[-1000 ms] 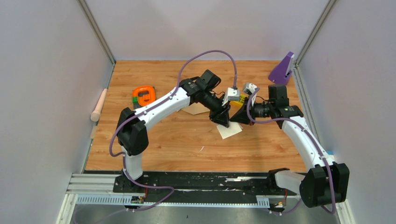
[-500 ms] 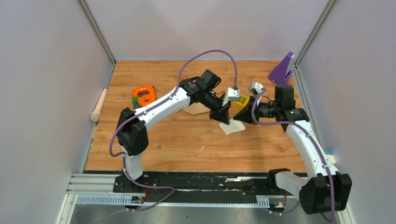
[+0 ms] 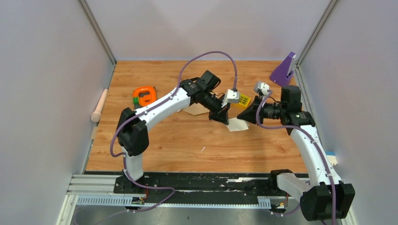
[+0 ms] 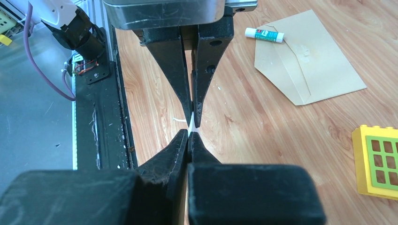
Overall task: Place the letter into the envelope and seal it
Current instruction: Fold the letter.
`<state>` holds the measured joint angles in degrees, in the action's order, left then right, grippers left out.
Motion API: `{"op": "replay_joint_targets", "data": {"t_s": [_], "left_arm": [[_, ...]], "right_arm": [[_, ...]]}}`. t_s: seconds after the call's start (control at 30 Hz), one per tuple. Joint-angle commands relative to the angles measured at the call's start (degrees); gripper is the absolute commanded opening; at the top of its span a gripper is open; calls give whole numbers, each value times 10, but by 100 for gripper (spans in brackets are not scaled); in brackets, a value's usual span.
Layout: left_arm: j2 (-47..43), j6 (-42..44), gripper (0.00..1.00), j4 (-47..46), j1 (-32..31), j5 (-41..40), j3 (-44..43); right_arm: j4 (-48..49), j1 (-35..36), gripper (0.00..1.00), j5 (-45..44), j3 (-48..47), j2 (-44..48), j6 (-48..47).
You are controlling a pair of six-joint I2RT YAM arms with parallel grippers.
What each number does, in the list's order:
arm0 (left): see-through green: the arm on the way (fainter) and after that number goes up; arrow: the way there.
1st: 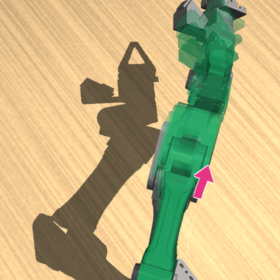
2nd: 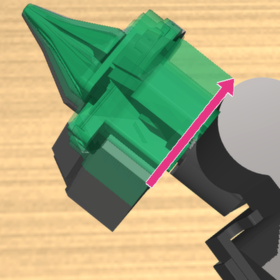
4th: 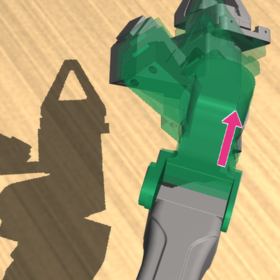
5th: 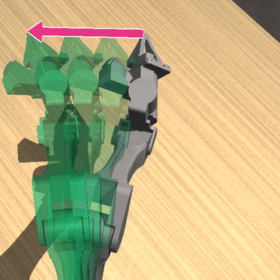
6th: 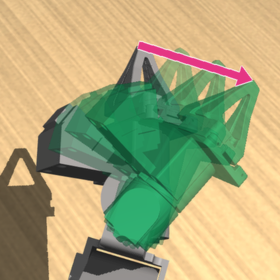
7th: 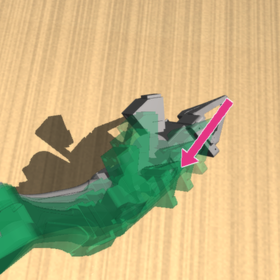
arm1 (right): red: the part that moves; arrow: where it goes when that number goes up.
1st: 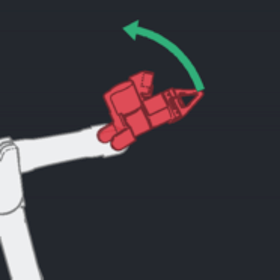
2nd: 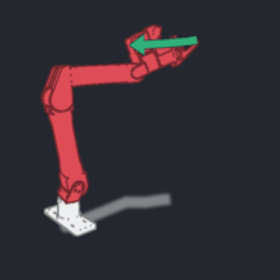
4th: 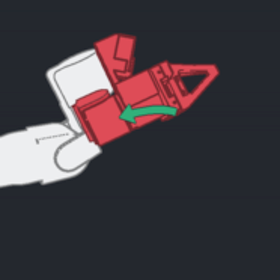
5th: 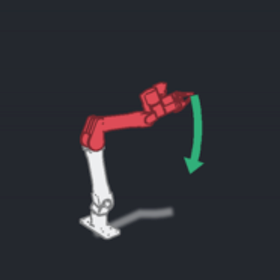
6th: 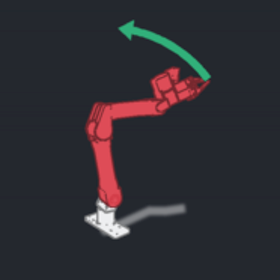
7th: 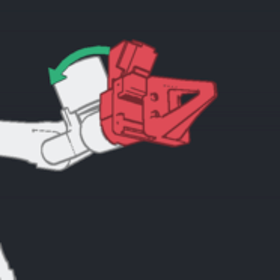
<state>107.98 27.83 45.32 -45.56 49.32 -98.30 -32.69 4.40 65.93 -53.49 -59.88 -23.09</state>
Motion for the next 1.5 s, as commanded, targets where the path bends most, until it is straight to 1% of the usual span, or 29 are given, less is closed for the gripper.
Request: {"op": "replay_joint_targets", "data": {"t_s": [0.0, 0.07, 0.2, 0.23, 0.3, 0.33, 0.37, 0.4, 0.43, 0.47, 0.5, 0.57, 0.7, 0.8, 0.9, 0.97, 1.03, 1.07, 1.1, 1.13, 1.17, 1.23, 1.27, 1.3, 1.37, 1.4, 1.43, 1.47], "left_arm": [[-16, 27, 7, 41, 17, -21, 8], [-16, 37, 0, 49, 18, -20, 6], [-15, 55, 0, 66, 20, -19, 0], [-16, 56, 3, 68, 20, -17, -1], [-18, 53, 42, 67, 22, -11, -3], [-19, 49, 49, 65, 25, -2, -5], [-21, 43, 61, 63, 26, 5, -7], [-22, 39, 66, 61, 29, 17, -10], [-22, 28, 73, 54, 31, 24, -11], [-23, 20, 75, 51, 32, 34, -13], [-23, 10, 81, 44, 32, 40, -13], [-23, -6, 85, 31, 32, 52, -14], [-19, -32, 90, 9, 32, 59, -14], [-14, -45, 91, -3, 31, 72, -14], [-9, -54, 89, -7, 25, 83, -17], [-7, -52, 85, -4, 18, 83, -19], [-3, -47, 78, 2, 8, 84, -21], [-1, -43, 73, 6, 3, 83, -23], [2, -40, 71, 12, 0, 82, -25], [4, -34, 65, 16, -5, 81, -29], [9, -27, 58, 24, -7, 80, -31], [14, -22, 50, 33, -10, 79, -37], [16, -19, 41, 35, -11, 78, -40], [17, -17, 36, 39, -12, 78, -41], [18, -13, 14, 43, -13, 75, -42], [18, -12, 7, 43, -13, 71, -43], [16, -12, 1, 41, -12, 68, -42], [14, -13, 0, 39, -13, 60, -41]], "right_arm": [[19, -14, 0, 14, -15, 17, -12], [19, -15, 0, 16, -15, 16, -12], [18, -16, 0, 15, -15, 18, -13], [18, -15, 0, 17, -15, 18, -13], [15, -16, 0, 30, -13, 17, -18], [13, -15, 0, 38, -11, 16, -20], [12, -16, 0, 48, -8, 14, -22], [12, -15, 0, 58, -5, 10, -23], [12, -15, 0, 66, -2, 7, -23], [12, -15, 0, 72, -1, 3, -23], [12, -13, 0, 75, -1, 0, -22], [10, -7, 0, 78, -3, -6, -22], [10, 8, 0, 73, 1, -14, -25], [10, 17, 0, 70, 2, -27, -25], [10, 28, 0, 61, 2, -40, -26], [11, 34, 0, 56, 0, -48, -26], [12, 39, 0, 52, -1, -51, -25], [12, 39, 0, 51, -2, -51, -26], [12, 40, 0, 50, -2, -51, -25], [14, 41, 0, 49, -2, -50, -23], [16, 41, 0, 47, -2, -49, -22], [20, 41, 0, 44, 0, -47, -19], [23, 40, 0, 42, 0, -46, -17], [25, 41, 0, 41, 1, -46, -15], [28, 41, 0, 37, 2, -46, -13], [30, 41, 0, 36, 2, -47, -12], [30, 41, 6, 35, 1, -48, -11], [30, 40, 21, 32, -1, -50, -9]]}}
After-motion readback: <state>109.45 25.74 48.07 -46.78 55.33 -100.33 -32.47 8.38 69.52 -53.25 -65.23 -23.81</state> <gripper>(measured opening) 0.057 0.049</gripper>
